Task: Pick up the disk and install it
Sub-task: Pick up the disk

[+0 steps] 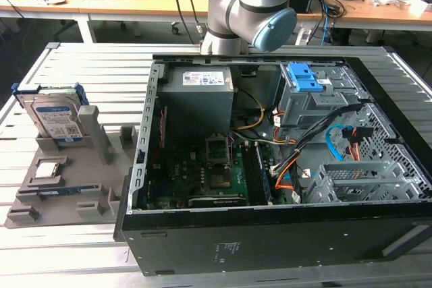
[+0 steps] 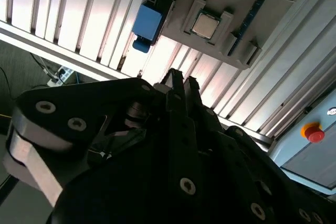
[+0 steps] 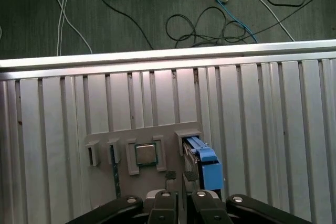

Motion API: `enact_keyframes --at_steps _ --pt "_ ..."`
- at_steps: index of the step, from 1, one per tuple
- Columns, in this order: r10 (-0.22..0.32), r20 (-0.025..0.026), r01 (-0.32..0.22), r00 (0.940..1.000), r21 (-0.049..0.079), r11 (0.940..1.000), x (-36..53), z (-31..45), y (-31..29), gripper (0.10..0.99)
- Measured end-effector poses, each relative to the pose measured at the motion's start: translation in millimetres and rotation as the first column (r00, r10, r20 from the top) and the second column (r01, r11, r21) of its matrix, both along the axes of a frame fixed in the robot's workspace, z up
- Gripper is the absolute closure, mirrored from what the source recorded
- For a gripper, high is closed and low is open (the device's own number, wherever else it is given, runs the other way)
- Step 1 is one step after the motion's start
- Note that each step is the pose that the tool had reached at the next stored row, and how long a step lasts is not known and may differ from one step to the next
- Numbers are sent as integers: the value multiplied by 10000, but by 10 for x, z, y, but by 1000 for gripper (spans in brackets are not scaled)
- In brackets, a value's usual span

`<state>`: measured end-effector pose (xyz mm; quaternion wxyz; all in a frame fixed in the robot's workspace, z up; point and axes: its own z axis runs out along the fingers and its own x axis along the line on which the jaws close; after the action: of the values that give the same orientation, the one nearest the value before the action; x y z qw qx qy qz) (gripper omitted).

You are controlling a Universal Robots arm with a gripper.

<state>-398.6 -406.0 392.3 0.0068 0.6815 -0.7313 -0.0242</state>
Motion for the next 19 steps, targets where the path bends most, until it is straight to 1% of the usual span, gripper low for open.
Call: enact_keyframes --at_steps 1,3,4,5,6,7,9,11,13,14,16,18,19 --pt "0 0 0 10000 0 10000 0 0 0 851" --pt "1 0 -1 10000 0 10000 0 0 0 729" --pt "2 -1 -2 10000 0 10000 0 0 0 612" --pt "2 0 -2 10000 0 10000 0 0 0 549" --pt "3 0 -3 10000 0 10000 0 0 0 549" --pt "3 0 -3 10000 0 10000 0 0 0 486" --pt "6 1 -6 10000 0 10000 0 -1 0 486" --pt "199 0 -199 9998 0 9998 16 -11 15 486" --pt "257 0 -257 9997 -1 9997 42 -58 34 486" --pt "286 0 -286 9996 -1 9996 72 -77 51 486" --pt "291 1 -291 9996 0 9996 94 -100 80 486" --pt "291 0 -291 9996 1 9996 123 -156 130 486" --pt "291 -1 -291 9996 1 9996 136 -177 141 486"
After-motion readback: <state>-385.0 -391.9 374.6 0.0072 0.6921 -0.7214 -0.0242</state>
